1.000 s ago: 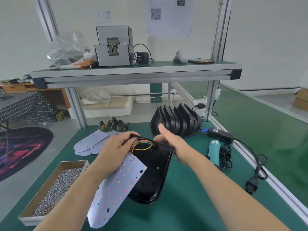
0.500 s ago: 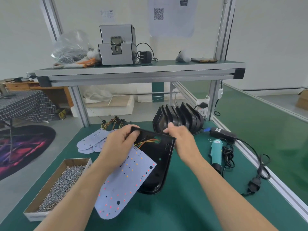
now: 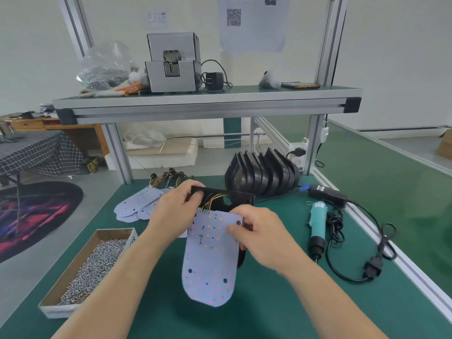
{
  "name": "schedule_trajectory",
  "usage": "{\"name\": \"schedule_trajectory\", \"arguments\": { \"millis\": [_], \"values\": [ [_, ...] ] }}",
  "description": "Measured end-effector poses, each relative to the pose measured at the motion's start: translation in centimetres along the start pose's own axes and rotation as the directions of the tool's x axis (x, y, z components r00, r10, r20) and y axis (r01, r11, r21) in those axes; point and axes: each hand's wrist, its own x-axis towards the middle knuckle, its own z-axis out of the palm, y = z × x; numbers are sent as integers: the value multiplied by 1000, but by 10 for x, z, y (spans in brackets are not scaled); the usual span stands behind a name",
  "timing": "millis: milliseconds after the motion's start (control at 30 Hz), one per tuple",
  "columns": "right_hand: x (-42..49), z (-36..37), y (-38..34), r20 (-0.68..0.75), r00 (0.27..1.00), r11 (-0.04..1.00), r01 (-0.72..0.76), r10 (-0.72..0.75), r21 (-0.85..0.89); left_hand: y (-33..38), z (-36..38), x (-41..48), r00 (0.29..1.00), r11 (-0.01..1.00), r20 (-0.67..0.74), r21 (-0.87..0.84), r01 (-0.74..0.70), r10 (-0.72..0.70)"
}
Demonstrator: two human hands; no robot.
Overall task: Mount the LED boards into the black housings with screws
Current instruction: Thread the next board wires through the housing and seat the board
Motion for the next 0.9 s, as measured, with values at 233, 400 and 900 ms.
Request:
{"name": "schedule_trajectory", "arguments": {
  "millis": [233,400,900],
  "values": [
    [7,-3,3,-89,989,993,119,-117,13,-3,-12,-6,918,714,386,-616,333,-95],
    [11,-2,6,-194,967,982,179,-166,52,-16,-4,-11,927,667,367,-671,325,-83],
    [14,11,13,-460,813,933,301,-358,-195,-2,14,-17,999,824,-33,-566,-33,18]
  ]
}}
